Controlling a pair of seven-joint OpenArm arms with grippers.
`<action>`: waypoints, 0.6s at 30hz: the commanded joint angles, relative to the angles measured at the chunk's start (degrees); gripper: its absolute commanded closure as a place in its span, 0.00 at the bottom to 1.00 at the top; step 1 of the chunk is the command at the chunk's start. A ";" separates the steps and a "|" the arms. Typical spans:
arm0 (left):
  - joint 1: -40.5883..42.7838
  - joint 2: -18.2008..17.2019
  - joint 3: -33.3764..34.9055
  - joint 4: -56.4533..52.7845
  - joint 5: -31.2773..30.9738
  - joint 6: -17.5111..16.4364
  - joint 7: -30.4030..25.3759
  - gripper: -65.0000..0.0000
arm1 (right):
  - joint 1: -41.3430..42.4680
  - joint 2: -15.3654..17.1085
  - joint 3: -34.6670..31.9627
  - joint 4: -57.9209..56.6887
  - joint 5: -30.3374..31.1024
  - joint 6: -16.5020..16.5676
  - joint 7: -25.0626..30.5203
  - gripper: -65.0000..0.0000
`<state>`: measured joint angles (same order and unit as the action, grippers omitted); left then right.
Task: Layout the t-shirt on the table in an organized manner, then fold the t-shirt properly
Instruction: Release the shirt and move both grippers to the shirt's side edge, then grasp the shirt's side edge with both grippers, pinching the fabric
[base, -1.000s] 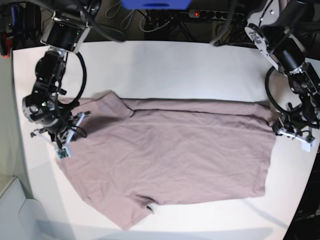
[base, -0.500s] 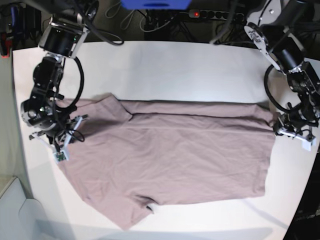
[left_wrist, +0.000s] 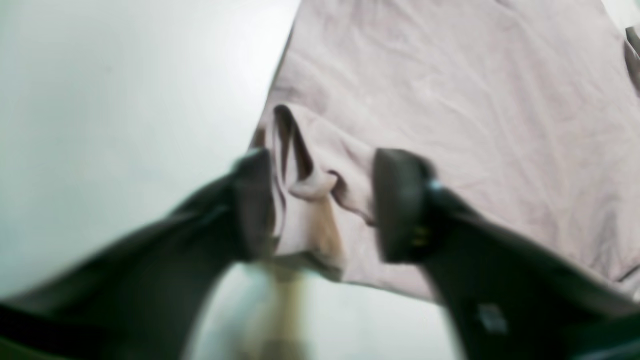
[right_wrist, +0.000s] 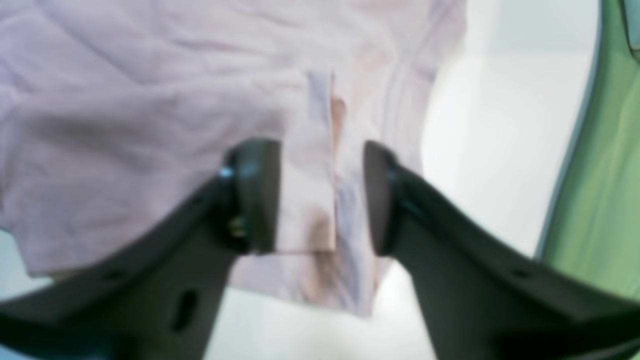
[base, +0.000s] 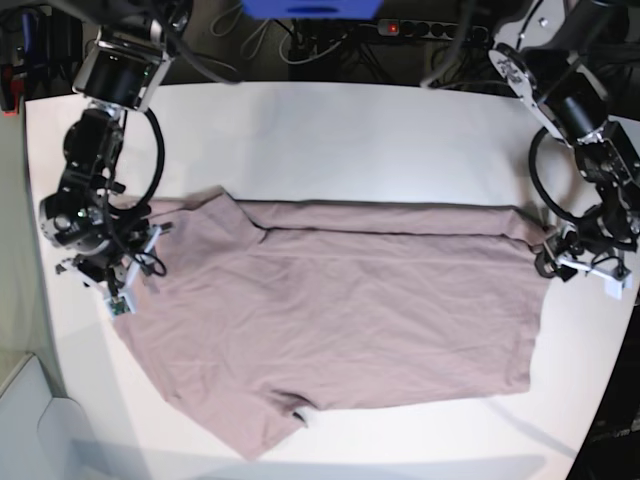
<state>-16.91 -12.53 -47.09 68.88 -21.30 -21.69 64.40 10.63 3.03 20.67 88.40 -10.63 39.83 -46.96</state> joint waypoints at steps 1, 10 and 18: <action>-0.46 -0.96 0.01 0.88 -0.63 -0.15 -0.45 0.29 | 1.10 0.62 0.13 1.23 0.39 0.17 1.03 0.50; 3.85 -0.87 -0.43 6.33 -0.81 -0.24 1.40 0.09 | -3.64 2.03 2.24 8.08 0.48 0.17 0.59 0.44; 8.95 -0.96 0.10 3.69 -0.46 -0.24 -5.10 0.10 | -8.92 0.80 5.58 10.90 0.48 0.17 1.03 0.44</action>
<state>-7.14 -12.43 -47.00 71.83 -21.02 -21.71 60.07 0.91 3.29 26.02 98.30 -10.46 39.83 -46.94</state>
